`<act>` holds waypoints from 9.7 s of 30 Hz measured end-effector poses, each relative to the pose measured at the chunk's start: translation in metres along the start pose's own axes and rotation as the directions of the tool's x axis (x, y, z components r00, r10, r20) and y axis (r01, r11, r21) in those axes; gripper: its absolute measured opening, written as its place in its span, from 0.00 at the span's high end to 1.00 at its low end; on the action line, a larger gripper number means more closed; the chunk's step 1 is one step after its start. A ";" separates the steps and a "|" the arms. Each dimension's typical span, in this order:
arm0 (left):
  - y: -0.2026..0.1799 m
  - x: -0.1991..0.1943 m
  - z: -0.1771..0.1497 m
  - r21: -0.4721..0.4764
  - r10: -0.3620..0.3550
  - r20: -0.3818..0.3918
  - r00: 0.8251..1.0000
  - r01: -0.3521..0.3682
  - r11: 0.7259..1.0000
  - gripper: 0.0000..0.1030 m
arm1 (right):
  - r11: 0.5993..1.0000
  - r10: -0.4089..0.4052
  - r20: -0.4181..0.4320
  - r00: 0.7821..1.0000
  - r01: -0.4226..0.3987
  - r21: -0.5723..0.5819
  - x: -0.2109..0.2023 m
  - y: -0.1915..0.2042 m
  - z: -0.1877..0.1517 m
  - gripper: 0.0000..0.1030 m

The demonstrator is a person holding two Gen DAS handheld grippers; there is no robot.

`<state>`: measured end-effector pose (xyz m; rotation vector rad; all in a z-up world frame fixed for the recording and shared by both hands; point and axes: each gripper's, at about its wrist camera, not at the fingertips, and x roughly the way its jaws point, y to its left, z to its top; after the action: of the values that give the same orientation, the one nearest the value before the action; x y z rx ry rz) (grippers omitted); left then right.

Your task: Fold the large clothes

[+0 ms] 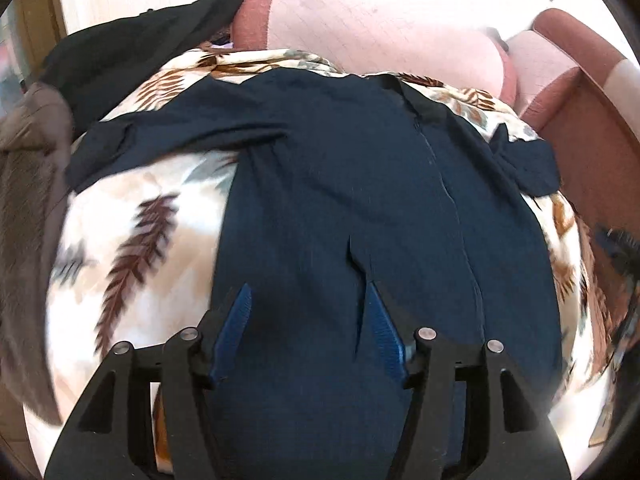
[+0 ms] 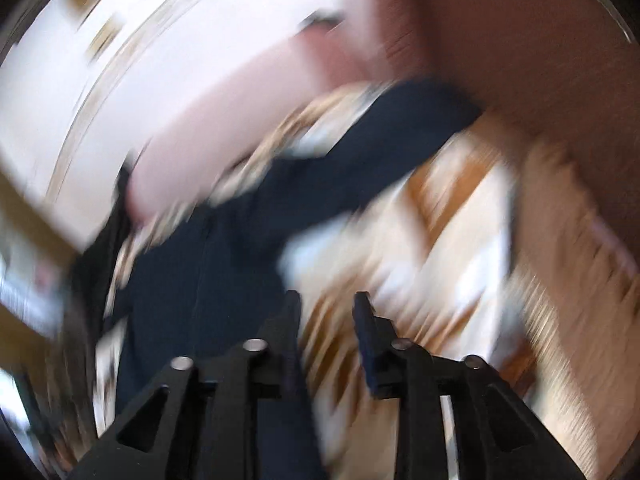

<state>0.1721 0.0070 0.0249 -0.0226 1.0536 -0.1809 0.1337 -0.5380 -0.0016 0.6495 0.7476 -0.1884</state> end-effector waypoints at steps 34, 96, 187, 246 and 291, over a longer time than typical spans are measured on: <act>-0.006 0.125 0.063 -0.089 -0.091 0.003 0.996 0.090 0.992 0.42 | 0.925 -0.209 0.322 0.924 0.079 0.372 0.060 -0.072 0.134 0.98; 0.018 0.109 0.128 -0.164 -0.003 -0.024 1.000 -0.001 0.986 0.87 | 0.902 0.289 0.149 0.946 -0.321 0.290 0.073 0.097 -0.058 0.50; 0.134 0.028 0.133 -0.330 -0.122 0.142 0.982 0.164 0.930 0.78 | 0.912 0.303 -0.265 0.915 -0.360 -0.198 0.134 0.267 -0.142 0.70; 0.096 0.114 0.058 -0.421 -0.182 0.010 0.983 0.169 0.891 0.47 | 0.982 0.180 -0.086 0.980 -0.184 -0.038 0.173 0.198 -0.031 0.94; 0.035 0.144 0.131 -0.126 0.114 -0.093 0.989 -0.125 0.984 0.50 | 0.950 0.309 -0.034 0.950 -0.310 -0.028 0.143 0.168 -0.031 0.94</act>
<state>0.3597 0.0092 -0.0380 -0.0711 1.1476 -0.0030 0.2840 -0.3767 -0.0354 0.7302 0.6651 0.1219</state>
